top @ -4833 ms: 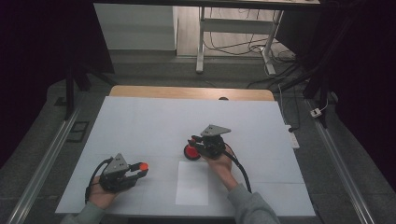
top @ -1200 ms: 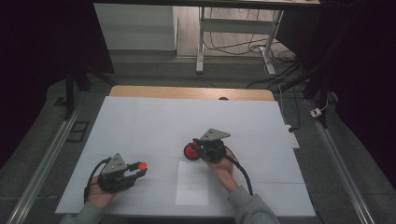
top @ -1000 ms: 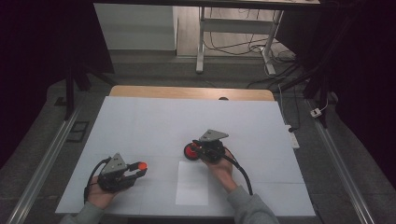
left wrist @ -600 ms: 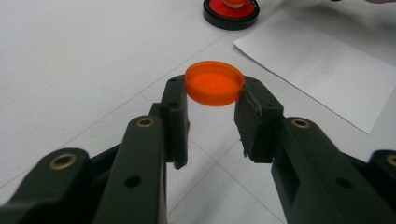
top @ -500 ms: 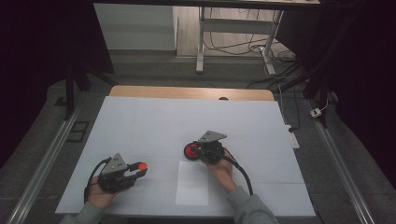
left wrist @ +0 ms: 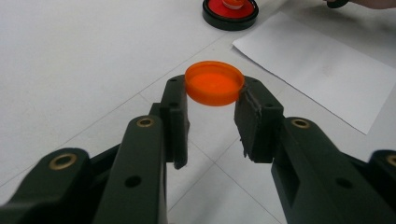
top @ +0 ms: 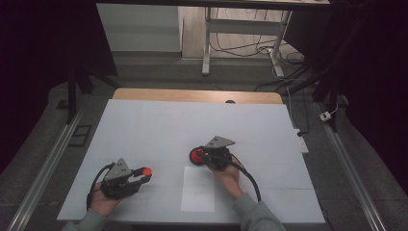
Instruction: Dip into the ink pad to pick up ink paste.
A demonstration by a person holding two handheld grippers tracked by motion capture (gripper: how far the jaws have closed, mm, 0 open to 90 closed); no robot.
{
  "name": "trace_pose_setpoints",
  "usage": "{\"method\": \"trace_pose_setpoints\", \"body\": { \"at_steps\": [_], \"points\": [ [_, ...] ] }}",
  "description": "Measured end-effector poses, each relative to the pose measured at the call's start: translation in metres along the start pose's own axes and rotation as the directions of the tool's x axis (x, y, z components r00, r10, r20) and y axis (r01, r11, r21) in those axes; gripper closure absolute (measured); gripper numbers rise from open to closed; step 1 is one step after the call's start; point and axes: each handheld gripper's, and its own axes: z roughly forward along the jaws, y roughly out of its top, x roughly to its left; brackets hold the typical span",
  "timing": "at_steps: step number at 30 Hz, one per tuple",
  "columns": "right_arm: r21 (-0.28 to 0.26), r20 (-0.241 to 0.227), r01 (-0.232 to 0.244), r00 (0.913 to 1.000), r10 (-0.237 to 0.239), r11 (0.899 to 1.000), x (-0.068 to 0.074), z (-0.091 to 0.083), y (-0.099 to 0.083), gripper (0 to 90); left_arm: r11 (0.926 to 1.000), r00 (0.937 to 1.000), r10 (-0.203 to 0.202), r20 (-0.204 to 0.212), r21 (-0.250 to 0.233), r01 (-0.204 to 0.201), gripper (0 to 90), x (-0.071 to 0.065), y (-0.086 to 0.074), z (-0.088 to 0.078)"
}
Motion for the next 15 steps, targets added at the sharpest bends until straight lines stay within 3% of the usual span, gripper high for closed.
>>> {"method": "trace_pose_setpoints", "body": {
  "at_steps": [15],
  "points": [
    [-0.024, 0.002, 0.003, 1.0, -0.003, 1.0, 0.0006, 0.0004, -0.0028, 73.0, 1.0, 1.0, 0.002, -0.004, -0.003, -0.002, 65.3, 0.0007, -0.0001, -0.0008]
  ]
}}
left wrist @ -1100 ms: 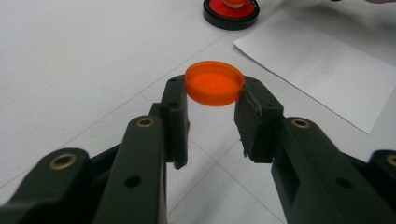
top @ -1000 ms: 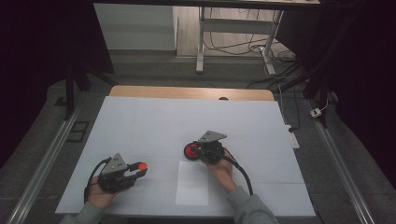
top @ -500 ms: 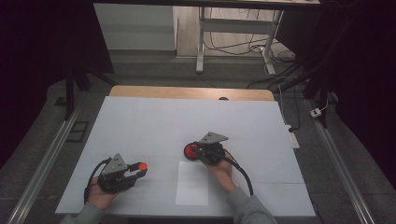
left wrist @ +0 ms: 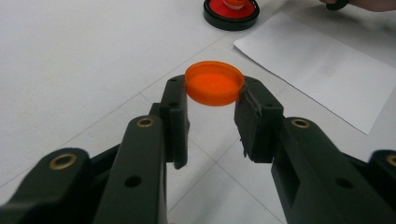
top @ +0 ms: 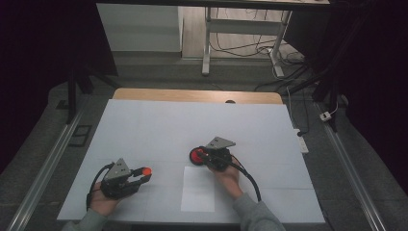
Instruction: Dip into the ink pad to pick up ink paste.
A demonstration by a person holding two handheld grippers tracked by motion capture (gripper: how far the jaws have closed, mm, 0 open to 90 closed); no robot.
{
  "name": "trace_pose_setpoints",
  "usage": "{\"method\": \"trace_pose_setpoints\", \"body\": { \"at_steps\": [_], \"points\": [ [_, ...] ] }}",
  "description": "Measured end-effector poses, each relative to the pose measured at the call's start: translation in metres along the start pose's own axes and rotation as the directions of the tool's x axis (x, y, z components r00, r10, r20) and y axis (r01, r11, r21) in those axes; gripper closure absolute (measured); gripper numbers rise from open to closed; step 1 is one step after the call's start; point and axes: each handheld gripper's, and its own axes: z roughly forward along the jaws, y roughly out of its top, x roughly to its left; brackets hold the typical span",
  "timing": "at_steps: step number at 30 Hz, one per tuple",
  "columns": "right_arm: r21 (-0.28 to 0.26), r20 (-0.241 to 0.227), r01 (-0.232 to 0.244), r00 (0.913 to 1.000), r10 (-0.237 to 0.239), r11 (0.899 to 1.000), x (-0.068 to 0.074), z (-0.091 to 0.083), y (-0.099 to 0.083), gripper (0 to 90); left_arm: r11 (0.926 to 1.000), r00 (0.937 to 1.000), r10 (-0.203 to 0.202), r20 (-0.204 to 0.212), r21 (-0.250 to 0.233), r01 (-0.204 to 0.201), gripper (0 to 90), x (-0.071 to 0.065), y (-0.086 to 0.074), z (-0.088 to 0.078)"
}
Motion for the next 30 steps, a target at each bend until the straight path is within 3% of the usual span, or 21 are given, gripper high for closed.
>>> {"method": "trace_pose_setpoints", "body": {
  "at_steps": [13, 16, 21, 30],
  "points": [
    [0.002, -0.001, -0.007, 1.0, 0.007, 1.0, 0.0, 0.0, 0.001, 72.7, 1.0, 1.0, -0.005, 0.001, 0.0, 0.005, 65.2, 0.001, 0.0, 0.0],
    [-0.007, -0.009, -0.052, 0.9986, 0.052, 0.999, -0.003, -0.001, 0.001, 72.5, 1.0, 1.0, -0.005, 0.0, 0.0, 0.005, 65.2, 0.002, -0.001, 0.0],
    [-0.094, -0.02, -0.112, 0.9937, 0.111, 0.989, -0.011, -0.012, 0.006, 72.5, 0.9999, 0.9999, -0.011, -0.003, -0.005, 0.011, 65.2, 0.004, -0.001, -0.001],
    [-0.111, -0.048, -0.106, 0.9937, 0.101, 0.988, -0.01, -0.021, 0.012, 72.5, 0.9999, 0.9999, -0.009, -0.004, -0.005, 0.009, 65.2, 0.003, -0.001, -0.001]
  ]
}}
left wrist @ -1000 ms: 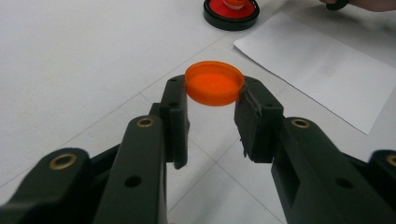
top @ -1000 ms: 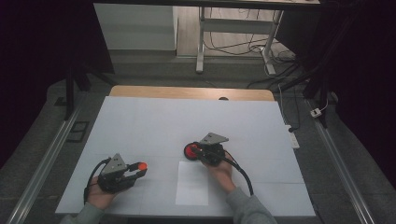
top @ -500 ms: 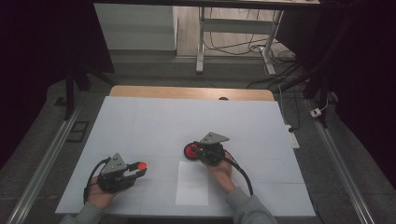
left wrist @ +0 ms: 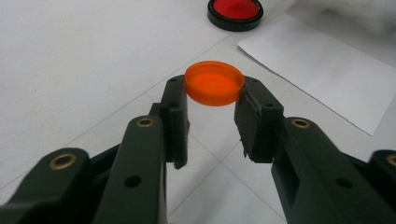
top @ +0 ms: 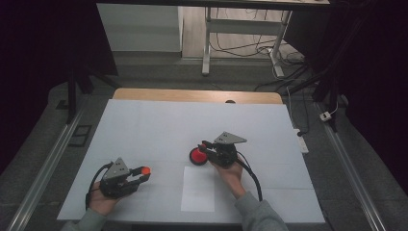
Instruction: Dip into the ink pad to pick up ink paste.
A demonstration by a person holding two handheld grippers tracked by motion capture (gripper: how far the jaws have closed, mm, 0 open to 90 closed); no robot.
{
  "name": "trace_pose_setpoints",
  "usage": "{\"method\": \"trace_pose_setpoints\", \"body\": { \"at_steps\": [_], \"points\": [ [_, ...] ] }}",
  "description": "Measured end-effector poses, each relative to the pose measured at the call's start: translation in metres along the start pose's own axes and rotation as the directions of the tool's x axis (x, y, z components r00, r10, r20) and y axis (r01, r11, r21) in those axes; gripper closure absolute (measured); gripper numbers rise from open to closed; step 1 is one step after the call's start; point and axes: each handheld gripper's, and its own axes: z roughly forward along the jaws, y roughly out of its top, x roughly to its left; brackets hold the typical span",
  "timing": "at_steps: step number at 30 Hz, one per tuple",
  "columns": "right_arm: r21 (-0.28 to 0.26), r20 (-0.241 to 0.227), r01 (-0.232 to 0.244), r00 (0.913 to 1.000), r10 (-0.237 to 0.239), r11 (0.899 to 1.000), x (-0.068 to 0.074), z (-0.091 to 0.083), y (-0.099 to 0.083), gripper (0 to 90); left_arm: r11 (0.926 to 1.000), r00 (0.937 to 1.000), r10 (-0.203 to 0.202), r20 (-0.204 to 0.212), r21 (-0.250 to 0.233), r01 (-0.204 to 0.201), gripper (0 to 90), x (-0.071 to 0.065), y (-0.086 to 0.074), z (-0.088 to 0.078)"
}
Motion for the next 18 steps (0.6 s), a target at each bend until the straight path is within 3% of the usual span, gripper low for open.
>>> {"method": "trace_pose_setpoints", "body": {
  "at_steps": [18],
  "points": [
    [-0.011, -0.017, 0.01, 0.9998, -0.011, 1.0, 0.0018, -0.0095, 0.0077, 72.5, 1.0, 1.0, -0.003, -0.001, 0.002, 0.003, 65.2, 0.0013, -0.0006, 0.0002]
  ]
}}
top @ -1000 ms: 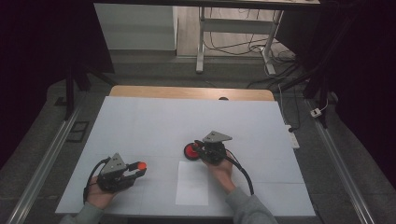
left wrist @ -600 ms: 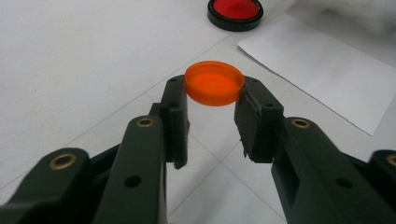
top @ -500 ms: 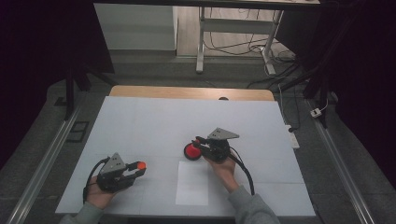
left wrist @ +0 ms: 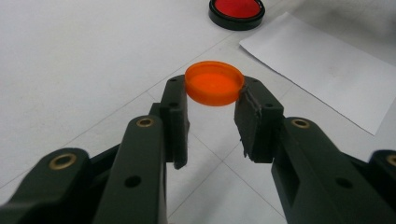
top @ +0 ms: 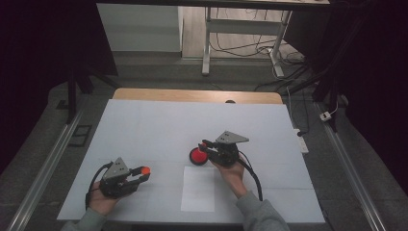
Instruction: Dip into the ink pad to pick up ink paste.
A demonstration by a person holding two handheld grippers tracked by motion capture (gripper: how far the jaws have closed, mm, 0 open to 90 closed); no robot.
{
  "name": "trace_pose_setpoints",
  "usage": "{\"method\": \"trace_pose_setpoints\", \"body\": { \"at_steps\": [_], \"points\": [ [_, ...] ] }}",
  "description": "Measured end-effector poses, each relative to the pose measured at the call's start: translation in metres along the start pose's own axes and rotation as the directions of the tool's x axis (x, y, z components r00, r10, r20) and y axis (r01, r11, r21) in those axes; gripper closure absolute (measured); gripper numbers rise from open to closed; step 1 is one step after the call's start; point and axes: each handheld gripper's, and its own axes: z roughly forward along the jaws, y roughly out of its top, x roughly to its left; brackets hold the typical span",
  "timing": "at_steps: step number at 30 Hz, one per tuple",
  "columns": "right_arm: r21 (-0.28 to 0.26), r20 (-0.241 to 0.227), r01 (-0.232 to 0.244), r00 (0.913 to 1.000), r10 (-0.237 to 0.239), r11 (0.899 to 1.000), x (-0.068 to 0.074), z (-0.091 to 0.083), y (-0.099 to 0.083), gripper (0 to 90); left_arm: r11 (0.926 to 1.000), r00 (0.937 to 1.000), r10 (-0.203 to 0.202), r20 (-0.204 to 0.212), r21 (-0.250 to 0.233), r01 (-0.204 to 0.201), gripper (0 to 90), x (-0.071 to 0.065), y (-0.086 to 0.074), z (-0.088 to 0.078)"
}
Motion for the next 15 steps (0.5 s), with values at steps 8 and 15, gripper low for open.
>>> {"method": "trace_pose_setpoints", "body": {
  "at_steps": [8, 15],
  "points": [
    [-0.009, -0.012, 0.005, 0.9999, -0.005, 1.0, 0.0018, -0.0031, 0.0021, 72.5, 1.0, 1.0, 0.0, 0.0, 0.0, 0.0, 65.2, 0.0001, -0.0001, 0.0002],
    [-0.015, -0.019, 0.006, 0.9998, -0.006, 1.0, 0.0026, -0.0052, 0.0032, 72.5, 1.0, 1.0, -0.003, 0.0, 0.0, 0.003, 65.2, 0.0005, -0.0004, 0.0004]
  ]
}}
